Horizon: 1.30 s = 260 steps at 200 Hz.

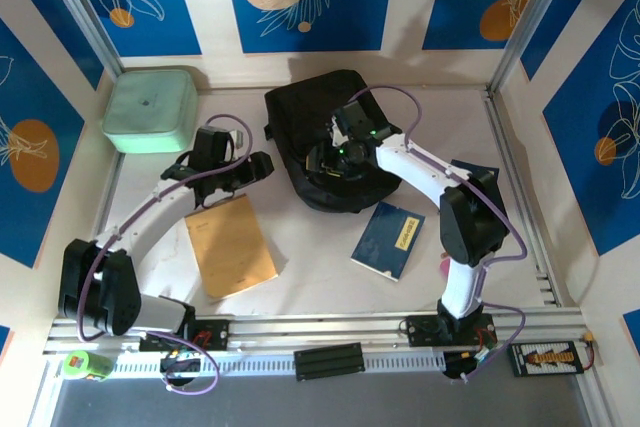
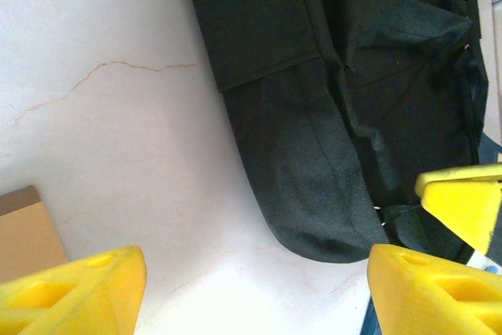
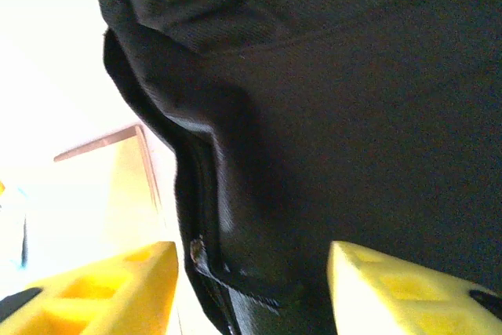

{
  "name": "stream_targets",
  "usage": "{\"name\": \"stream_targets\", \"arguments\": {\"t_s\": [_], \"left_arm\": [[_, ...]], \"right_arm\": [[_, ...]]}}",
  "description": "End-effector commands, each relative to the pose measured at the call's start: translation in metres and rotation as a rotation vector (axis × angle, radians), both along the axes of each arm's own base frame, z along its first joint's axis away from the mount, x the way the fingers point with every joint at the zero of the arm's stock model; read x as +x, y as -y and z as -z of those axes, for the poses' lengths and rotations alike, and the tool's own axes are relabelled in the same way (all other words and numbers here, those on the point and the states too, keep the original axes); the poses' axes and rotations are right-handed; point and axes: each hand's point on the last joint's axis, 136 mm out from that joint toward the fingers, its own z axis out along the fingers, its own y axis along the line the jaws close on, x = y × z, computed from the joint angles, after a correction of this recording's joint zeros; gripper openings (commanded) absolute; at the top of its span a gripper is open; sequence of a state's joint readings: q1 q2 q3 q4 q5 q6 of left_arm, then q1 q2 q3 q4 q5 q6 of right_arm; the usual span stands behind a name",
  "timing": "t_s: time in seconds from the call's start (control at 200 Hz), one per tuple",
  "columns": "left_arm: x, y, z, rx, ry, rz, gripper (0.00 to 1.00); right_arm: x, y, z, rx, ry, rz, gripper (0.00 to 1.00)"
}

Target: Pack books, pencil case, and school supplies into a backpack

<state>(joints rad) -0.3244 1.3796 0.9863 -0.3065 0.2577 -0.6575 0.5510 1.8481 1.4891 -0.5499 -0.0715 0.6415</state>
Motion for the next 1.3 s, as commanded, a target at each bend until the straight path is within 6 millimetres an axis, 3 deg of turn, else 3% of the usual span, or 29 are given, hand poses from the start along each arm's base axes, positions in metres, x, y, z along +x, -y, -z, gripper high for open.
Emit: {"name": "stream_targets", "arguments": {"t_s": [0.0,0.31,0.475,0.7,0.975,1.295], "left_arm": [[0.004,0.006,-0.002,-0.039,0.005,0.007,0.73],[0.004,0.012,0.004,-0.065,-0.017,0.026,0.7],[0.002,0.018,0.008,-0.097,-0.031,0.04,0.68],[-0.005,0.044,0.013,-0.192,-0.05,0.075,0.65],[-0.011,0.097,0.025,-0.277,-0.1,0.099,0.58],[-0.007,0.113,0.042,-0.308,-0.147,0.085,0.54]], "right_arm": [[0.004,-0.013,-0.008,0.065,-0.015,-0.014,0.45],[0.0,-0.019,-0.005,0.08,-0.021,-0.033,0.26],[0.003,-0.022,-0.004,0.081,-0.018,-0.036,0.25],[0.013,-0.03,-0.008,0.084,0.044,-0.074,0.0],[0.014,-0.039,-0.022,0.142,0.089,-0.119,0.0],[0.014,-0.041,-0.024,0.176,0.083,-0.115,0.0]]}}
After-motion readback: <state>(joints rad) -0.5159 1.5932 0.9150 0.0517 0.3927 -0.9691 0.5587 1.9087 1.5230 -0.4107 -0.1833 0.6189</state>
